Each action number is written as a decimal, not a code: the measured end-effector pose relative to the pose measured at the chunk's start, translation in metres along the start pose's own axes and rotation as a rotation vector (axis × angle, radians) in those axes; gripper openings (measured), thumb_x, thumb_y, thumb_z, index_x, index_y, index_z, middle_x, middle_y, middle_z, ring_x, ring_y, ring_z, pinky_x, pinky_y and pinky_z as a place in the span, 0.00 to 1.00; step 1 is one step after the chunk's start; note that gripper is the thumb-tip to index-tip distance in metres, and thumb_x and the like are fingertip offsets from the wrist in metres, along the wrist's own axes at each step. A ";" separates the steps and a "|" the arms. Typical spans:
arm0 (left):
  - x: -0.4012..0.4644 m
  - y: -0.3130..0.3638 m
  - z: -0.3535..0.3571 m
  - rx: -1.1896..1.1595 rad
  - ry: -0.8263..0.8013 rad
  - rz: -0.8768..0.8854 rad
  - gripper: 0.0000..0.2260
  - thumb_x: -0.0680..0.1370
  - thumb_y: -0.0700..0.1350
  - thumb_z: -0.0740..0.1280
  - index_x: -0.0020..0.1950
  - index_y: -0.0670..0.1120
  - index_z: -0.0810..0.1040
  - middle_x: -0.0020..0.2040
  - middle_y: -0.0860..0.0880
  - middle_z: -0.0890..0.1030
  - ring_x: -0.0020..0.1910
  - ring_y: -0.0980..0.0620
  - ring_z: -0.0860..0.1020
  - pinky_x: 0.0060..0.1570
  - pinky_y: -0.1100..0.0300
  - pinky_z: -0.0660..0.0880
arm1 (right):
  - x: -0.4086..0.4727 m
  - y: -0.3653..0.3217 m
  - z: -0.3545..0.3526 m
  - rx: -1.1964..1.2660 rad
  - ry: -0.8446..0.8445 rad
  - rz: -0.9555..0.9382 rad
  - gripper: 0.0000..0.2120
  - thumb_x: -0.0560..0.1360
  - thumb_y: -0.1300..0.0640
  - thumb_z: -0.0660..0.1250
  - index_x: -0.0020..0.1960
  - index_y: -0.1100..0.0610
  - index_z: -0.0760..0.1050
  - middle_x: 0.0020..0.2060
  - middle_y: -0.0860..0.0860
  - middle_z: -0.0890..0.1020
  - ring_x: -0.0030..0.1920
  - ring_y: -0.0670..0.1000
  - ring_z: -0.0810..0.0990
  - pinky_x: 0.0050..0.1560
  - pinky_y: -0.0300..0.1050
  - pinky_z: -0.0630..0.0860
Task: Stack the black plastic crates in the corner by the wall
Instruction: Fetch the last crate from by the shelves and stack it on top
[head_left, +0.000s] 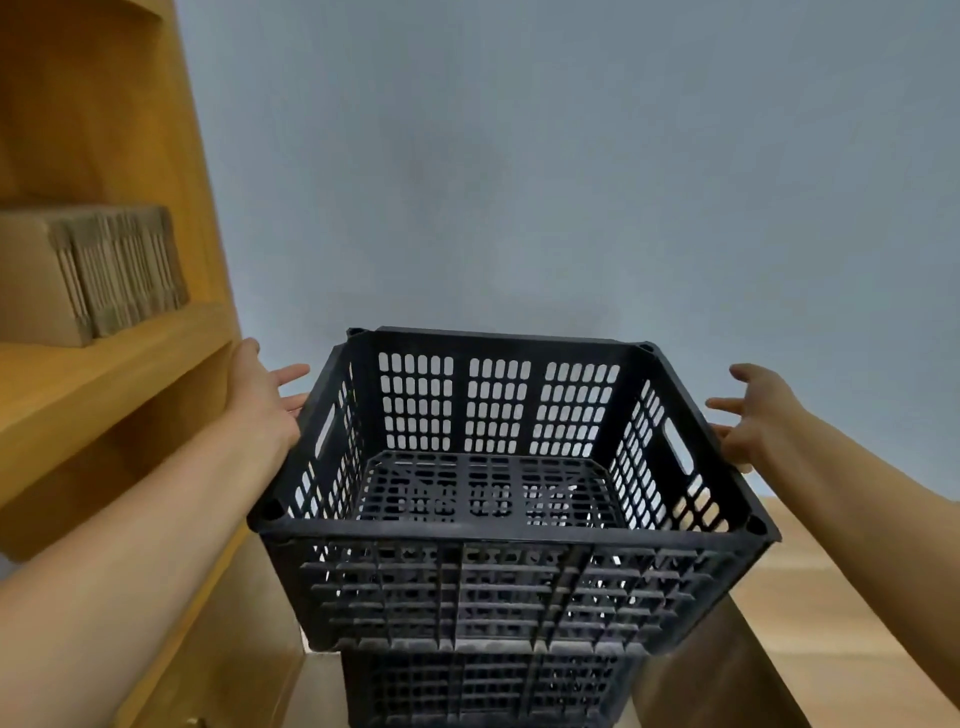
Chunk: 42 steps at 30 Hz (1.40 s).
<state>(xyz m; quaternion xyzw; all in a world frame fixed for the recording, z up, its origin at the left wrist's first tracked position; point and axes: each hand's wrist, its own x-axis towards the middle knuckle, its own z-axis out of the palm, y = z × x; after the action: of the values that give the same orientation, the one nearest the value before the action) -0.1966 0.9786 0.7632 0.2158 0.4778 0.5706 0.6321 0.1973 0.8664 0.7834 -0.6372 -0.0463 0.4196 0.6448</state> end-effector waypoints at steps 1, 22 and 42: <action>0.005 -0.002 0.003 0.004 0.002 -0.008 0.30 0.76 0.66 0.51 0.62 0.44 0.76 0.65 0.35 0.72 0.50 0.40 0.76 0.37 0.49 0.73 | 0.006 -0.001 0.002 0.004 -0.003 -0.002 0.26 0.73 0.43 0.62 0.63 0.61 0.71 0.61 0.61 0.73 0.49 0.60 0.79 0.34 0.53 0.75; 0.049 -0.016 0.050 0.104 0.067 -0.054 0.30 0.76 0.66 0.50 0.61 0.45 0.77 0.67 0.36 0.71 0.52 0.40 0.75 0.35 0.48 0.72 | 0.091 -0.021 0.022 -0.016 -0.118 0.017 0.24 0.72 0.43 0.63 0.60 0.59 0.71 0.61 0.63 0.72 0.54 0.62 0.78 0.45 0.56 0.79; 0.010 -0.081 -0.004 1.911 -0.228 0.815 0.34 0.72 0.72 0.46 0.69 0.55 0.69 0.74 0.52 0.66 0.76 0.49 0.54 0.72 0.46 0.49 | 0.092 0.046 -0.025 -1.397 -0.066 -0.793 0.28 0.75 0.39 0.56 0.68 0.55 0.67 0.57 0.57 0.77 0.50 0.57 0.77 0.49 0.50 0.74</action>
<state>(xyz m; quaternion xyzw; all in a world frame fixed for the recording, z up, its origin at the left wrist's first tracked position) -0.1593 0.9663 0.6920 0.8231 0.5587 0.1015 -0.0008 0.2498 0.8944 0.6957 -0.8166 -0.5403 0.0520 0.1963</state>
